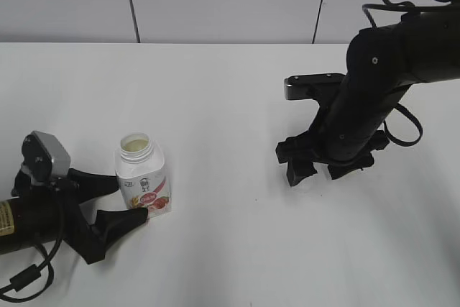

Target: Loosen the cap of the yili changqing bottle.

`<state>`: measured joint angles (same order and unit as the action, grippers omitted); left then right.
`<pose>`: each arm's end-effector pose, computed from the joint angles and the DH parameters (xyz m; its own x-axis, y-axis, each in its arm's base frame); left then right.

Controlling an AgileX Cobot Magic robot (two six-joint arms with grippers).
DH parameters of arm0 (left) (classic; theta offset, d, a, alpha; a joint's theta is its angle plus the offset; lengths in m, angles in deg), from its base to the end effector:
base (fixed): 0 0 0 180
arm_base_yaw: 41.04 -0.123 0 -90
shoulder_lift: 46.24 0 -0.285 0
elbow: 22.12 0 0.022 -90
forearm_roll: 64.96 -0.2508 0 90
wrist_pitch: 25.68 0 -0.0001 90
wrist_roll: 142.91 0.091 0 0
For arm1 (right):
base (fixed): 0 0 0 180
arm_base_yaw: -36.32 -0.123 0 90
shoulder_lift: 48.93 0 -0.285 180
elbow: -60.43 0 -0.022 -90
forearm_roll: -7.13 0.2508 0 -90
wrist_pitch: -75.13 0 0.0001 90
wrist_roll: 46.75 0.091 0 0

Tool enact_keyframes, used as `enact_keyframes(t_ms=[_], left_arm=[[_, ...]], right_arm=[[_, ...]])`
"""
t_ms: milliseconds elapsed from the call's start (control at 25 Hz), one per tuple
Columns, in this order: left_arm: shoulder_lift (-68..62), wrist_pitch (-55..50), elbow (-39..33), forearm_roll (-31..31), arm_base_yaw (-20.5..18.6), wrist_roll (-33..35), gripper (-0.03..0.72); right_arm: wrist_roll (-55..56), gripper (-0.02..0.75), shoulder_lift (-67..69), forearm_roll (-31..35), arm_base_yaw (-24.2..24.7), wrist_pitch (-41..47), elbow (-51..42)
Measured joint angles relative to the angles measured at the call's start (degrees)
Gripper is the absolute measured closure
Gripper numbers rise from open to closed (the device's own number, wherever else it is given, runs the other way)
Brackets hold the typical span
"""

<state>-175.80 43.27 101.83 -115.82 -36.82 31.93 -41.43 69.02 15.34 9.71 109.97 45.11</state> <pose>0.2235 -0.0825 0.0531 -0.3677 0.2484 -0.8961 0.7864 0.5975 -0.1571 0.3099 0.1635 0.1302 -0.9513 -0.2434 -0.1894 -0.2688 0.9554 0.1221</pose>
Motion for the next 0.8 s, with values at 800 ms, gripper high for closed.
enact_keyframes(t_ms=[800], left_arm=[[4.58, -4.36, -1.78, 1.31, -14.14, -4.24, 0.144]], right_arm=[[0.00, 0.153, 0.00, 0.22, 0.00, 1.92, 0.07]])
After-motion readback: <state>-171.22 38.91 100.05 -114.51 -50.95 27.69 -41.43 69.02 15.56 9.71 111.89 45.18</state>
